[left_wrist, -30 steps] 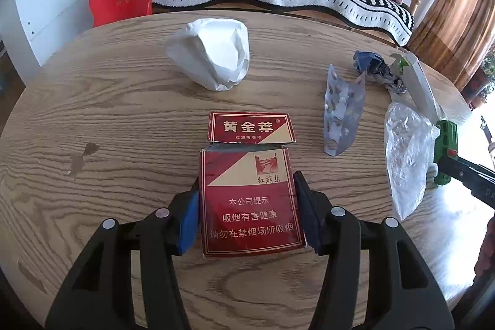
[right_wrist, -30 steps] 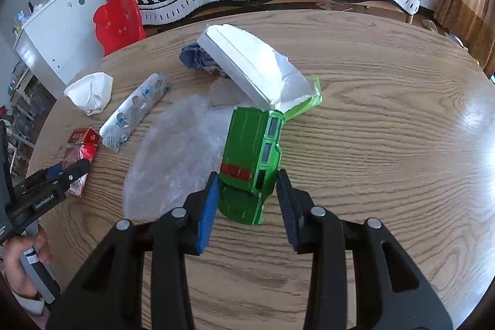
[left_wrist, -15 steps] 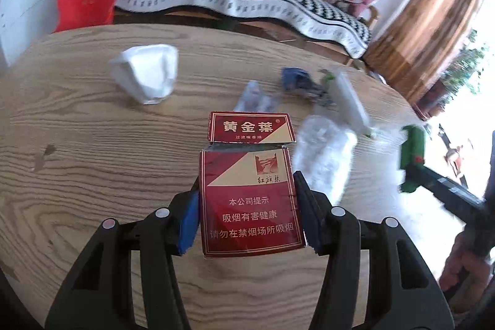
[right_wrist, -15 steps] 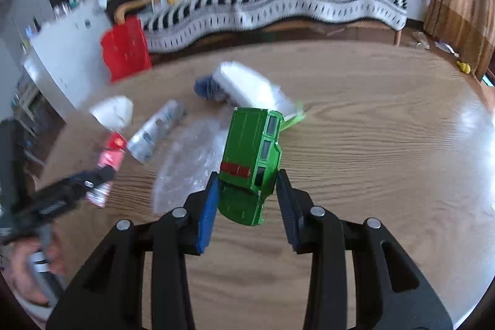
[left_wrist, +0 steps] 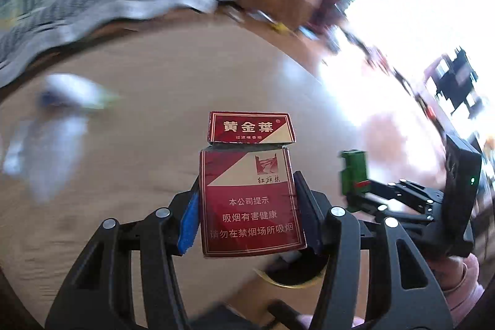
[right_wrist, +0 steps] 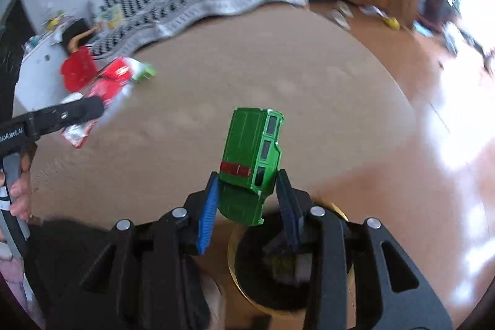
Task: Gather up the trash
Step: 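Carry the red pack and green car over the black bin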
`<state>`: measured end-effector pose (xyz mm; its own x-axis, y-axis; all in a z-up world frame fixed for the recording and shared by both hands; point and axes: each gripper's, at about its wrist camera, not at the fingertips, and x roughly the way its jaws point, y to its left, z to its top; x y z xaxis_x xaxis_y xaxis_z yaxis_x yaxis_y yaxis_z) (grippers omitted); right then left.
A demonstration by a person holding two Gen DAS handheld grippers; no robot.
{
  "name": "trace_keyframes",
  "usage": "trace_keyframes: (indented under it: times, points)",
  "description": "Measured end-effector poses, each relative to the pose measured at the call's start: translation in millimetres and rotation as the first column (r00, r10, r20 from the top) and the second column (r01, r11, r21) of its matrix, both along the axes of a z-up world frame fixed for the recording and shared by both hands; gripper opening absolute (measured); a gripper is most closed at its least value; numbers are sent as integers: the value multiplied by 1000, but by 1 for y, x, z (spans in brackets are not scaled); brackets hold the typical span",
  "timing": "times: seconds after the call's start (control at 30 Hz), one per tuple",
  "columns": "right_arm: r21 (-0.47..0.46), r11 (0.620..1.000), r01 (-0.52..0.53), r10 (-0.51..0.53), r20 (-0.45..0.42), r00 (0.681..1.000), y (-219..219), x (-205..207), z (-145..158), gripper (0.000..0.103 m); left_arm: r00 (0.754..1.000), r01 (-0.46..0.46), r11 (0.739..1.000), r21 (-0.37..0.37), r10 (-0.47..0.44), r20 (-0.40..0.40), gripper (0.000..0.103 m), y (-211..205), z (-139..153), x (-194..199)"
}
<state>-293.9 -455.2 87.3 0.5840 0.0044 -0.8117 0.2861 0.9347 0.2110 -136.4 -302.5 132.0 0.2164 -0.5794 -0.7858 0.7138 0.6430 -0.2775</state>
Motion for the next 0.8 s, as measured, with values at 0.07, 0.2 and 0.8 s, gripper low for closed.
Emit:
trace_keyframes:
  times: [0.07,0.2,0.8]
  points:
    - [32,999,27,-25,-53,998,-15,-27,-22,37,996,84,996,40,-83,-20,54,-46,-21,-30]
    - [110,990,86,-66,-173,983,-38,-71,-86,37,980,178,981,82,-170,-100,54,-101,-68,-75]
    - [257,951,169,-98,-269,958,-63,-88,-170,37,962,270,903,333,-239,-132,54,-157,-160,-115]
